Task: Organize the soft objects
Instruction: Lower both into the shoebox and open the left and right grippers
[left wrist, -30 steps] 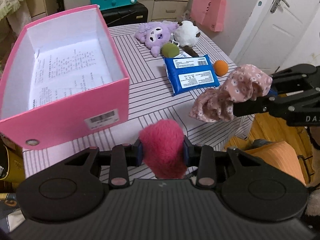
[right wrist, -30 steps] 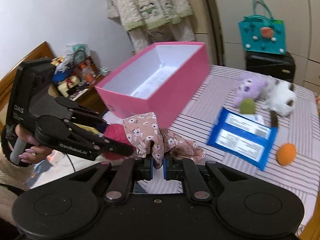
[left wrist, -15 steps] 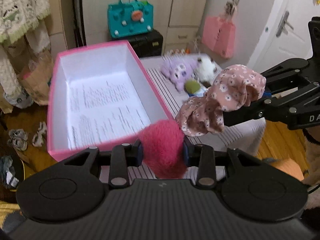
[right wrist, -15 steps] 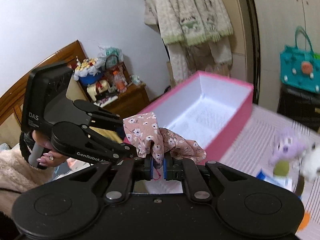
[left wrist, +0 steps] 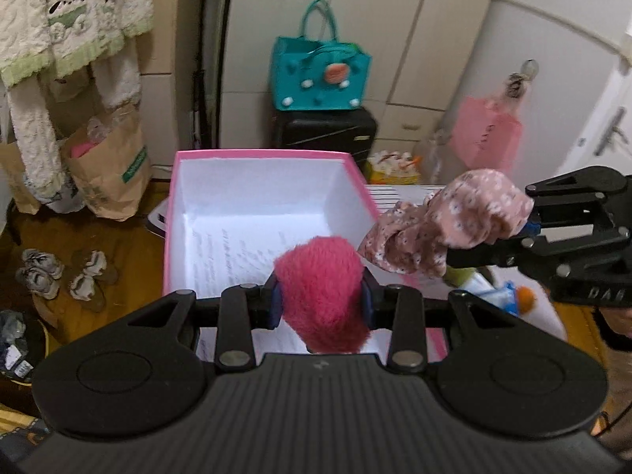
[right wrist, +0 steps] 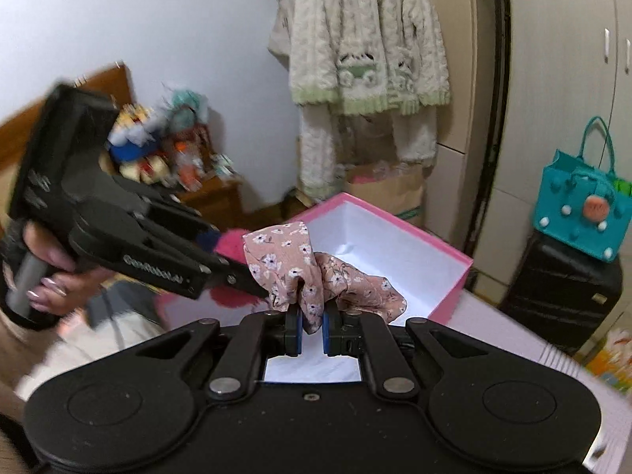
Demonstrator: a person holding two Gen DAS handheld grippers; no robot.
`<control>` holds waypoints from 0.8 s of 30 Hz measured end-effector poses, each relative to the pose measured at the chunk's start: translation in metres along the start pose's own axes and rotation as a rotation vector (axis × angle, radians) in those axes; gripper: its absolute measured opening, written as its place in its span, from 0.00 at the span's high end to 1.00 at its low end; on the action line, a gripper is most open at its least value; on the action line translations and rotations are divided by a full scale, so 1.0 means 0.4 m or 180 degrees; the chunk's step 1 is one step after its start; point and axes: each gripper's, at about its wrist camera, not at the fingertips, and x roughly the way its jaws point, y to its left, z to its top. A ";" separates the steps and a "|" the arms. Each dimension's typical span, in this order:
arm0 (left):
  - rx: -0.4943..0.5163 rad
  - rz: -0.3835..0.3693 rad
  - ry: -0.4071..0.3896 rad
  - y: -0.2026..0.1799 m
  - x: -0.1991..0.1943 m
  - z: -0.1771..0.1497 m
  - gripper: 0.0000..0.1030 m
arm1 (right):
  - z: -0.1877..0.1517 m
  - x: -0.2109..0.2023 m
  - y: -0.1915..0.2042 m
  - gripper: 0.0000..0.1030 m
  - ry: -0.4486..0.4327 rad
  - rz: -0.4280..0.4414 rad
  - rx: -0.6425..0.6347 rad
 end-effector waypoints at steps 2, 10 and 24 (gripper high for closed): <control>-0.0022 0.0067 0.0060 0.021 0.046 0.029 0.64 | 0.012 0.046 -0.017 0.89 0.0082 -0.0110 -0.0155; -0.0140 0.0236 0.0282 0.092 0.226 0.110 0.64 | 0.028 0.234 -0.063 0.89 0.0449 -0.0454 -0.0754; -0.0299 0.0318 0.0702 0.127 0.410 0.159 0.64 | 0.056 0.406 -0.075 0.79 0.1289 -0.0483 -0.1528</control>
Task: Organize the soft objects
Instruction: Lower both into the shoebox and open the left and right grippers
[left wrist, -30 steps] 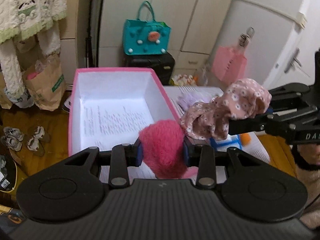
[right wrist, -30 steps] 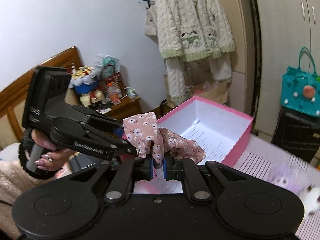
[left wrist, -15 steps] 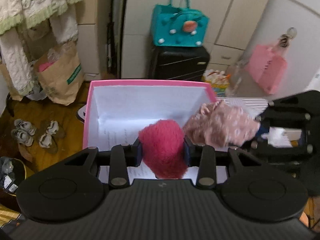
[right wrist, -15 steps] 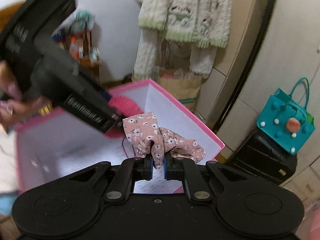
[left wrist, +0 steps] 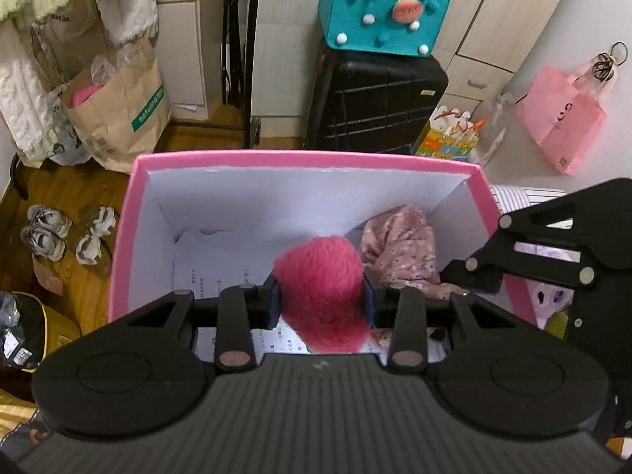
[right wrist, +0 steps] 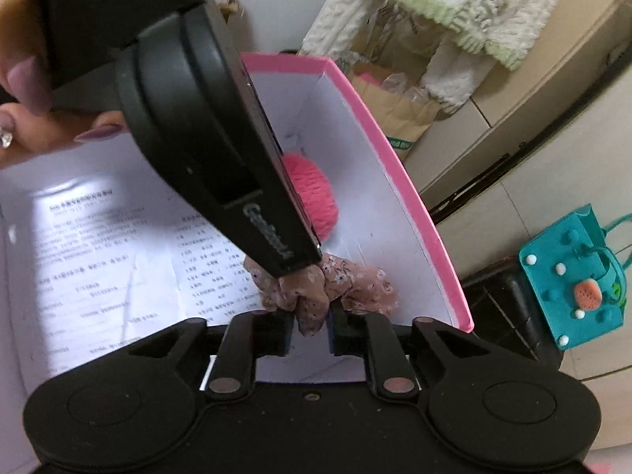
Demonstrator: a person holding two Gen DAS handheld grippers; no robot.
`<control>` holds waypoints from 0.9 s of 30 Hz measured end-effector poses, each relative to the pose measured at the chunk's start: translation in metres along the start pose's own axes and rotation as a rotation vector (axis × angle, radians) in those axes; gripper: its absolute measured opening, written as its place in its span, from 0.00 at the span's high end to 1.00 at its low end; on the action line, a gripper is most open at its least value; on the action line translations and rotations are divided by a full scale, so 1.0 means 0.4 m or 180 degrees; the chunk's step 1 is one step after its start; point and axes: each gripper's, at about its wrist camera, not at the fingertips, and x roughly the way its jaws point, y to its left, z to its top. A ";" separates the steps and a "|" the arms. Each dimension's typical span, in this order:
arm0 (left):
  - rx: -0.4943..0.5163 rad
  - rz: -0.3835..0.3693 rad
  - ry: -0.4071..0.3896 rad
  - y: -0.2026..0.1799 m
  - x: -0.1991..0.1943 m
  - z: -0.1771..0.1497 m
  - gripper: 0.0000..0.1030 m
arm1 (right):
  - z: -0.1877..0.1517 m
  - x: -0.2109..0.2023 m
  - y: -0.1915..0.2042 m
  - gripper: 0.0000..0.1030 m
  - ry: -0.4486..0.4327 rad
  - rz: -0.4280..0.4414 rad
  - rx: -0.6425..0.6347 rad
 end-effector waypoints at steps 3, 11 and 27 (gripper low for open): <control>-0.0034 0.0004 0.0035 0.007 0.021 0.010 0.65 | 0.006 0.008 -0.001 0.78 0.0007 -0.0023 0.0011; -0.0070 0.0000 0.0039 0.019 0.047 0.020 0.66 | 0.002 0.010 -0.001 0.74 -0.0063 -0.0110 0.0040; 0.0098 0.0035 -0.0304 0.008 -0.061 -0.005 0.59 | -0.039 -0.041 0.020 0.61 -0.0323 -0.0384 0.0228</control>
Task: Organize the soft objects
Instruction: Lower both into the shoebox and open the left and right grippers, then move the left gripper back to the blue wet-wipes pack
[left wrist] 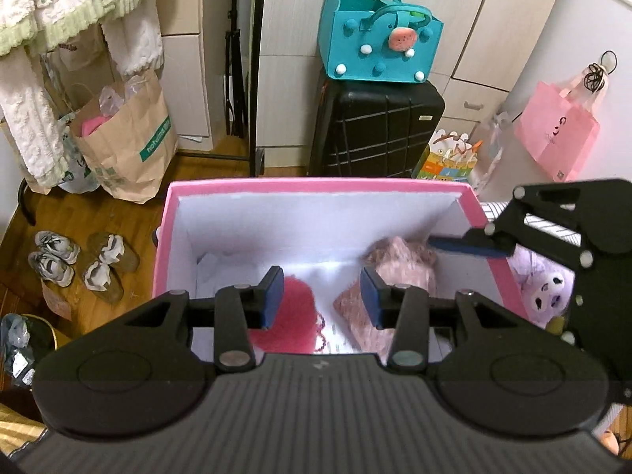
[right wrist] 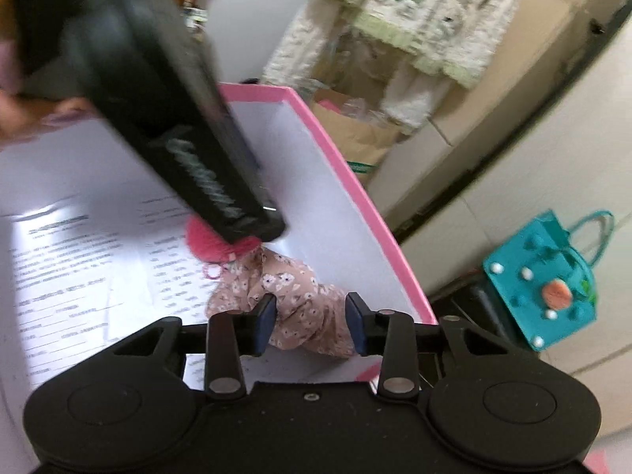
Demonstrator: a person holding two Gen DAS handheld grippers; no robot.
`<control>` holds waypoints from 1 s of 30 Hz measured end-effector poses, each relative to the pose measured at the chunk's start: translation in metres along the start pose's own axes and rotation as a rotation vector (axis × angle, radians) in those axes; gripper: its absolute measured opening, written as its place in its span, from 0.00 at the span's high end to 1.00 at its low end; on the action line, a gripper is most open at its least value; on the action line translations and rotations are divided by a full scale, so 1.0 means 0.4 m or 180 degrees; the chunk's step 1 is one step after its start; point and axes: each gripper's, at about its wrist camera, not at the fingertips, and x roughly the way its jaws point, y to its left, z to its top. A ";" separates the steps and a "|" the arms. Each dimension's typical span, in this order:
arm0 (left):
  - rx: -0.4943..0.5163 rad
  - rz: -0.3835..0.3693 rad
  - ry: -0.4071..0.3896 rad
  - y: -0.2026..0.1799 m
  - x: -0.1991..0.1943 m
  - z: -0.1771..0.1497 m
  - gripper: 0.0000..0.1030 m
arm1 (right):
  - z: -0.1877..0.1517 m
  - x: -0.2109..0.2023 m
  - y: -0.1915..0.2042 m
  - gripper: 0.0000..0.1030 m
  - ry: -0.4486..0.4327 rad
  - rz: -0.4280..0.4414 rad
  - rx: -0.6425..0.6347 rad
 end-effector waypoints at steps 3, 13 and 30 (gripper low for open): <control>-0.0006 0.0002 0.0006 -0.003 -0.016 -0.012 0.58 | -0.008 -0.019 -0.012 0.61 -0.0038 0.0037 0.0151; 0.0197 0.0108 0.0042 -0.028 -0.124 -0.057 0.46 | -0.063 -0.180 -0.068 0.61 -0.0159 0.0567 0.1147; 0.0456 0.0119 0.0020 -0.117 -0.390 -0.164 0.38 | -0.132 -0.442 -0.012 0.58 -0.0400 0.0976 0.1484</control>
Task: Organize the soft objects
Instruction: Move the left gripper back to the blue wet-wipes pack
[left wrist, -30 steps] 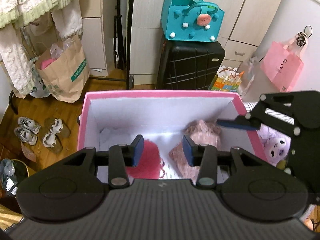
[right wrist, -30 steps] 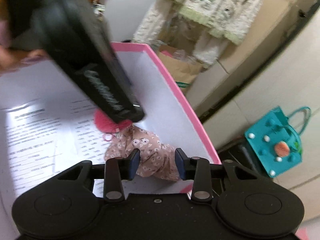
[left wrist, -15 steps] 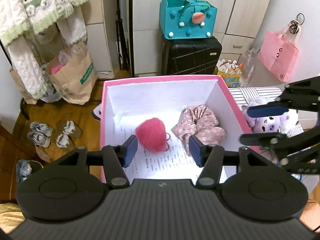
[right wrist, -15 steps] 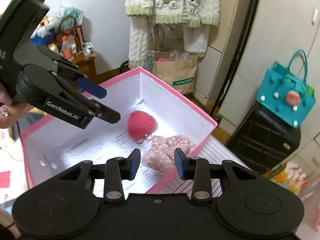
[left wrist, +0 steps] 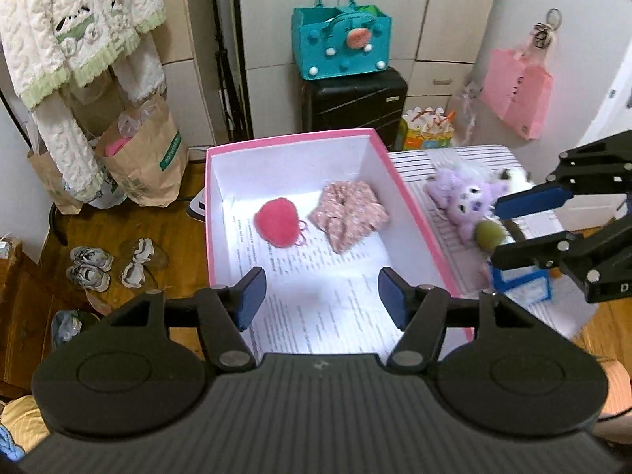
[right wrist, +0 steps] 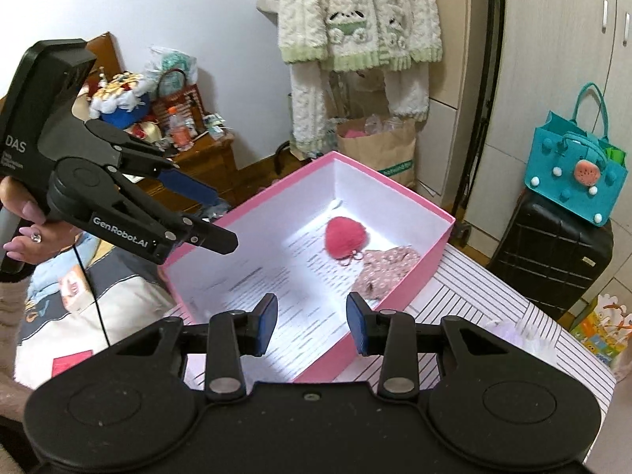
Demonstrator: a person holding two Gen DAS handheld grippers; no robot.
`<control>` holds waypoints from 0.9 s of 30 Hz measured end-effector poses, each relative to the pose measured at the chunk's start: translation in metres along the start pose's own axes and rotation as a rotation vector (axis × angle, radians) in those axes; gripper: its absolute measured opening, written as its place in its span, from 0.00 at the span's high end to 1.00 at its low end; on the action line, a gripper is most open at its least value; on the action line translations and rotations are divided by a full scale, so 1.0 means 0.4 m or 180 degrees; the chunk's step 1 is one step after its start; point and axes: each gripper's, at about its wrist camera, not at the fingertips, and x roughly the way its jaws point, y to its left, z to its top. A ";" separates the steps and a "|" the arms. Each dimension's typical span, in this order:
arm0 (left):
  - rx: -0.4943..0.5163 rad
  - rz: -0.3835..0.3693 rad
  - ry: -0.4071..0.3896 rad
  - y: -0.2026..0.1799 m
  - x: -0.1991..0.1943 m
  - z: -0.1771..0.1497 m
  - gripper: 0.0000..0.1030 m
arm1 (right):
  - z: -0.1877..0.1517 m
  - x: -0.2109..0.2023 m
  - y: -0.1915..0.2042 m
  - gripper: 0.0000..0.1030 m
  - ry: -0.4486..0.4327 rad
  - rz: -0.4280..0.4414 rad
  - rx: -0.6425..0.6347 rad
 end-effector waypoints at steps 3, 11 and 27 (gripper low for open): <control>0.0094 0.0004 -0.0068 -0.033 -0.058 -0.023 0.35 | -0.022 -0.044 0.029 0.57 -0.0048 -0.0005 -0.0054; 0.0433 0.0012 -0.0218 -0.128 -0.157 -0.092 0.26 | -0.093 -0.139 0.094 0.51 -0.0200 -0.0062 -0.0195; 0.0769 -0.0161 -0.0196 -0.235 -0.173 -0.218 0.18 | -0.297 -0.218 0.119 0.44 -0.0091 -0.0238 -0.0071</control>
